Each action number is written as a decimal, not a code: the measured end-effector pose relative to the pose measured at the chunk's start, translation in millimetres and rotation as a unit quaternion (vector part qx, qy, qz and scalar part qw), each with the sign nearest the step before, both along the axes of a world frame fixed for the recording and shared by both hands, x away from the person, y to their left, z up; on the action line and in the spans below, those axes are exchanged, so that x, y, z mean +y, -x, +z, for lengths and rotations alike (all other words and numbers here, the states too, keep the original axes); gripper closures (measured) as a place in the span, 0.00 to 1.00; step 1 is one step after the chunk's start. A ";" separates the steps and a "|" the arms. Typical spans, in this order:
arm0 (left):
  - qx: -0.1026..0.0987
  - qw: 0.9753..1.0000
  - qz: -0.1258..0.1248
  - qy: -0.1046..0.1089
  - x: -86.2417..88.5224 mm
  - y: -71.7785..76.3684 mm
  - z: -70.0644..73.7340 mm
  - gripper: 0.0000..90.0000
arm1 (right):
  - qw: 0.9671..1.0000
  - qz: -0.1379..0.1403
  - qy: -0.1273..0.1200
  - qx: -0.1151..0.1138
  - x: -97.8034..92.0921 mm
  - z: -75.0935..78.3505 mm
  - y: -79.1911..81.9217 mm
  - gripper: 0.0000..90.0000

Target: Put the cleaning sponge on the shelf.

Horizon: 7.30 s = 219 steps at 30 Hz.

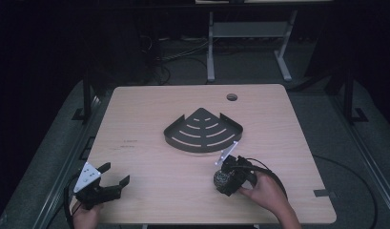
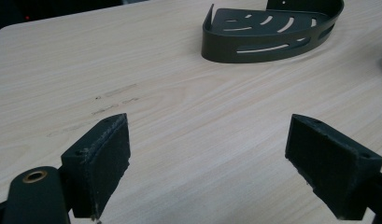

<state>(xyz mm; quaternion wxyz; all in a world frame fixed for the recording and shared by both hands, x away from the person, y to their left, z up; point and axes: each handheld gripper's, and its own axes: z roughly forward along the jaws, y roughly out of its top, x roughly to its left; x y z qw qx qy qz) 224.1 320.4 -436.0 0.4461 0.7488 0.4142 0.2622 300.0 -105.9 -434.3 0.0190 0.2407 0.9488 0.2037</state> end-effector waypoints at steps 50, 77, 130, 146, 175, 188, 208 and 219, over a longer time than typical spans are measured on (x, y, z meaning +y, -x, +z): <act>0.000 1.000 -0.002 0.000 -0.5 -0.4 1.1 0.15 | 1.000 0.014 0.004 0.006 2.1 21.2 -14.4 0.37; -0.001 1.000 -0.001 0.000 -0.6 -0.8 0.9 0.15 | 1.000 0.011 -0.009 0.010 -3.7 42.6 -30.3 0.37; -0.004 1.000 -0.002 0.005 0.0 -1.2 0.9 0.15 | 1.000 0.015 -0.007 0.017 23.2 78.4 -93.7 0.37; -0.005 1.000 -0.005 0.001 -0.6 -0.8 1.6 0.15 | 1.000 0.009 0.006 0.021 29.2 80.6 -113.3 0.37; -0.004 1.000 -0.002 0.006 1.2 -0.4 1.8 0.15 | 0.998 -0.021 0.031 0.041 50.7 68.3 -153.2 0.36; -0.007 1.000 -0.005 0.005 0.4 -0.7 2.0 0.15 | 0.997 -0.040 0.040 0.046 58.6 51.0 -164.8 0.36; -0.006 1.000 -0.003 0.004 1.0 -0.3 2.1 0.15 | 0.996 -0.060 0.045 0.044 63.8 26.9 -176.0 0.36; -0.006 1.000 -0.003 0.004 1.2 -1.0 2.8 0.15 | 0.996 -0.070 0.037 0.044 63.4 22.7 -181.9 0.36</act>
